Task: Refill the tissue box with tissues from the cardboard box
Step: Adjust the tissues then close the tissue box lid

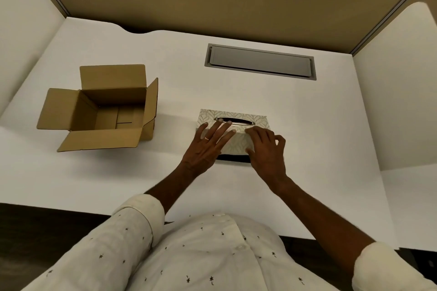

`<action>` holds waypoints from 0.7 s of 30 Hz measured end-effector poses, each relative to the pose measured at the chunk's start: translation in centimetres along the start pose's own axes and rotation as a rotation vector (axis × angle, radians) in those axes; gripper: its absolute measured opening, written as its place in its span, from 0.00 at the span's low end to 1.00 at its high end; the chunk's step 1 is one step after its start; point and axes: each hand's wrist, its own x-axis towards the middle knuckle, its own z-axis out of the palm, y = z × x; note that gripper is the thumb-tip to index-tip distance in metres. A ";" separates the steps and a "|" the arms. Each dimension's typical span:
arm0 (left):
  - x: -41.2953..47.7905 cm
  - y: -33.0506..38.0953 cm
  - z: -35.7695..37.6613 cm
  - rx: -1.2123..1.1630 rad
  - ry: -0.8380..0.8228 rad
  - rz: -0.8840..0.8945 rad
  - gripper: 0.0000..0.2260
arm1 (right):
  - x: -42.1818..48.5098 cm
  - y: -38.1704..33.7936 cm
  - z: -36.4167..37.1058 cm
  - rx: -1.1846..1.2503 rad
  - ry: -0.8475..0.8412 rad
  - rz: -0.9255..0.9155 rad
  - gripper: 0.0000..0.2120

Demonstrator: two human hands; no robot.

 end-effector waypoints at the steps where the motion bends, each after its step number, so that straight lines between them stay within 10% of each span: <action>1: -0.3 0.0 0.1 -0.002 -0.029 -0.015 0.36 | -0.3 0.0 0.3 -0.005 0.009 0.000 0.29; 21: -3.5 0.7 0.2 -0.146 -0.165 -0.011 0.27 | -4.4 0.4 4.7 0.103 0.127 -0.095 0.19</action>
